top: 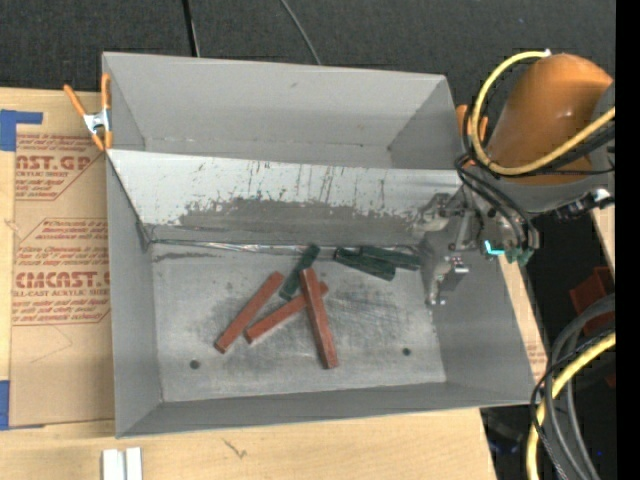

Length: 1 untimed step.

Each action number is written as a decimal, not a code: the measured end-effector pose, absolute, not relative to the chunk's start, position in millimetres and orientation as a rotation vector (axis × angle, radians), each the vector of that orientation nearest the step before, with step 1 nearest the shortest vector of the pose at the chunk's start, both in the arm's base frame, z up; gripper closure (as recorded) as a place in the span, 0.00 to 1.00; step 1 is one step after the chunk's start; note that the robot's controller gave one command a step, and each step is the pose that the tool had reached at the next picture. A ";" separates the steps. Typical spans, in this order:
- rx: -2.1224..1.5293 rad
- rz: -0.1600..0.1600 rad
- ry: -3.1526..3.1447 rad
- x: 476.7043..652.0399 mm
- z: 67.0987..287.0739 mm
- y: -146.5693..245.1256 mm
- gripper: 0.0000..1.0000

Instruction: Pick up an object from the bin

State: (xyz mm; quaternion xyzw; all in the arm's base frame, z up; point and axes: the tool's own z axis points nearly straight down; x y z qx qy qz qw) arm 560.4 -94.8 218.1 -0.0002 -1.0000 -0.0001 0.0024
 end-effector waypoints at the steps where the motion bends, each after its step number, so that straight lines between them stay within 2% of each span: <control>1: 0.001 0.001 -3.144 562.0 221.5 -94.5 0.00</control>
Offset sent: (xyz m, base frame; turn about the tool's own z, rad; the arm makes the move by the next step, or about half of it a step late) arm 0.0315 0.0180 -0.1198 0.0585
